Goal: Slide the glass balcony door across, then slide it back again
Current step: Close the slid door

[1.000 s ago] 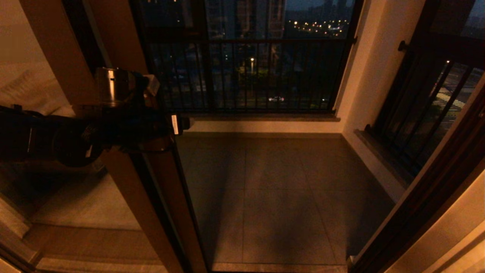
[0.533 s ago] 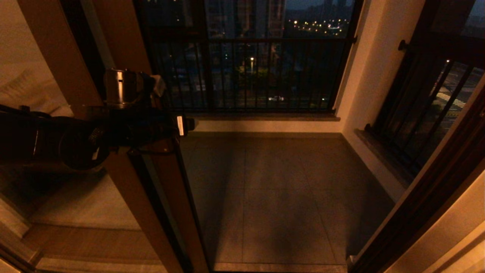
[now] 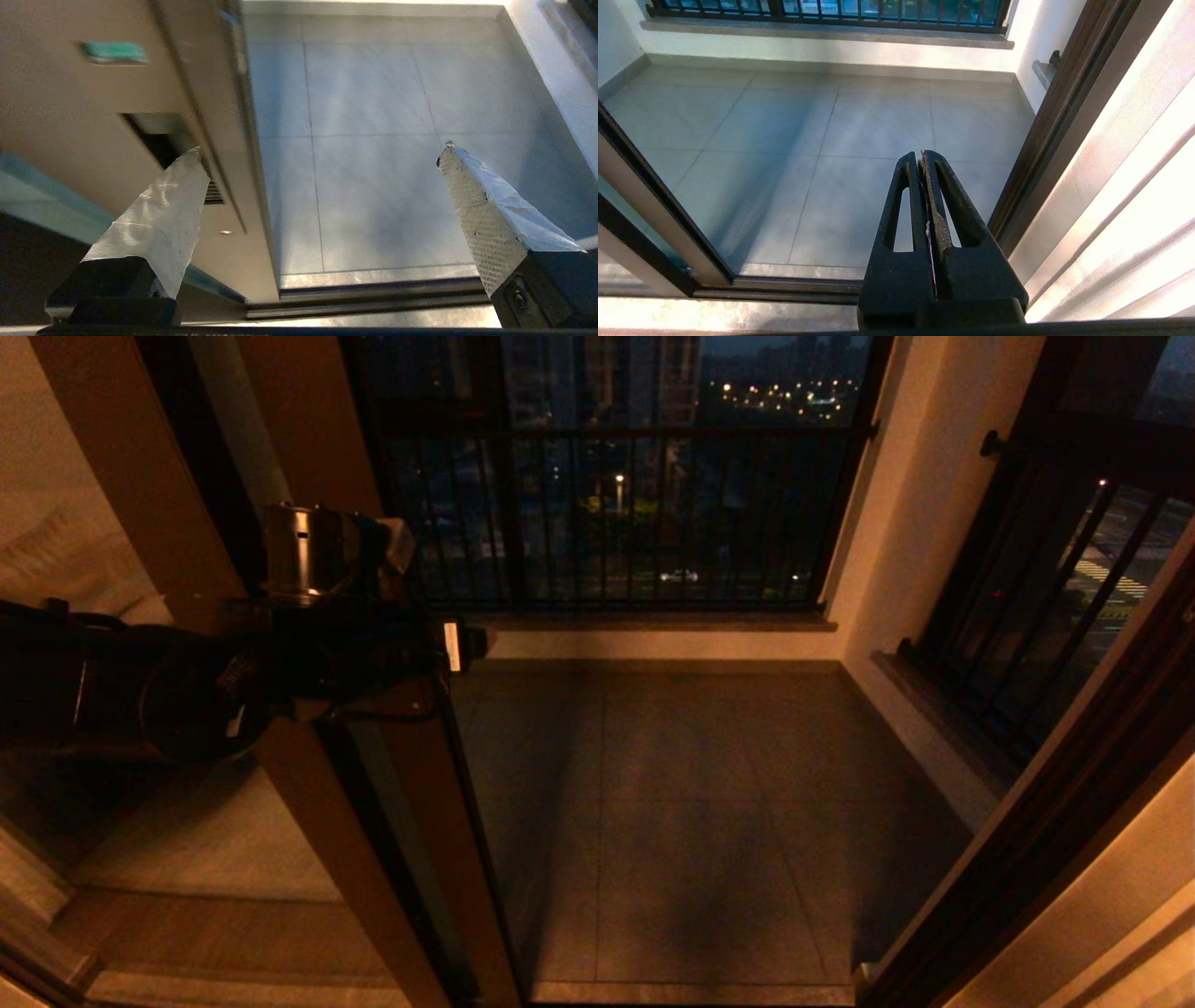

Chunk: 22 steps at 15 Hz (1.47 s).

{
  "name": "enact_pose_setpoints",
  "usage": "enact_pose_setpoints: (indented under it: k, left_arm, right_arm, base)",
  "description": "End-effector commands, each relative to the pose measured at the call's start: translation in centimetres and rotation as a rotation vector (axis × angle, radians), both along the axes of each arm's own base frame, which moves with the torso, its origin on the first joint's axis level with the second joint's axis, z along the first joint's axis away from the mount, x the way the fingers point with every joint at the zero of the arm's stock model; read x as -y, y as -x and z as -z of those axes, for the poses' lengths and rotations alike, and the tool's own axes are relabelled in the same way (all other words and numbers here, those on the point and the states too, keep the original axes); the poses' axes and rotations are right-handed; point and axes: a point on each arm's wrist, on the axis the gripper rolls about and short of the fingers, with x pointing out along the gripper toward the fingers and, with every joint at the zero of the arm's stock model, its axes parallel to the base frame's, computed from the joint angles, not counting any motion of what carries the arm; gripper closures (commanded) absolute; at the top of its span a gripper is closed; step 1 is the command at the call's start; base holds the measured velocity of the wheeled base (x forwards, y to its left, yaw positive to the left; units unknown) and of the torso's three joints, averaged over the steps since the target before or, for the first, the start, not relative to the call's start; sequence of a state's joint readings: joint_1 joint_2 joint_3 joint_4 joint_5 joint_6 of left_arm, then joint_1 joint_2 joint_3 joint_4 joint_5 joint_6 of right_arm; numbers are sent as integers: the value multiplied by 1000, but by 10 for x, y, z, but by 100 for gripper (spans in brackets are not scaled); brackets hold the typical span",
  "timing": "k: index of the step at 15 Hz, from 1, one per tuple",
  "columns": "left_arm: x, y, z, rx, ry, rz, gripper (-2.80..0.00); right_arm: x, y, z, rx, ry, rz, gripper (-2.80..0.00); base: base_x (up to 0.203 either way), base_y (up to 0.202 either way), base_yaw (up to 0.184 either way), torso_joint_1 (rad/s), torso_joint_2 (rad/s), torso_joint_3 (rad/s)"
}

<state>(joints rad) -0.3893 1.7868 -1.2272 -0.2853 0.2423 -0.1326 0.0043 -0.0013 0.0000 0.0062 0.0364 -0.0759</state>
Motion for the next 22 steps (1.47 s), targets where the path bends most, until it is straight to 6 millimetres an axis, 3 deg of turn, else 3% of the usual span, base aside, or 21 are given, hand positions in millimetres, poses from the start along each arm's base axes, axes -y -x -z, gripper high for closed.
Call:
enact_pose_setpoints:
  k: [1, 7, 22]
  left_arm:
    - [0, 4, -3, 5, 1, -3, -280]
    - [3, 1, -1, 2, -5, 3, -280]
    - [30, 5, 4, -3, -20, 45, -280]
  right_arm:
    - [0, 0, 1, -3, 1, -1, 0]
    - [0, 0, 1, -3, 1, -1, 0]
    - [0, 0, 1, -3, 1, -1, 0]
  base:
    - [0, 0, 0, 0, 0, 0]
    - [0, 0, 0, 0, 0, 0]
    - [0, 0, 0, 0, 0, 0]
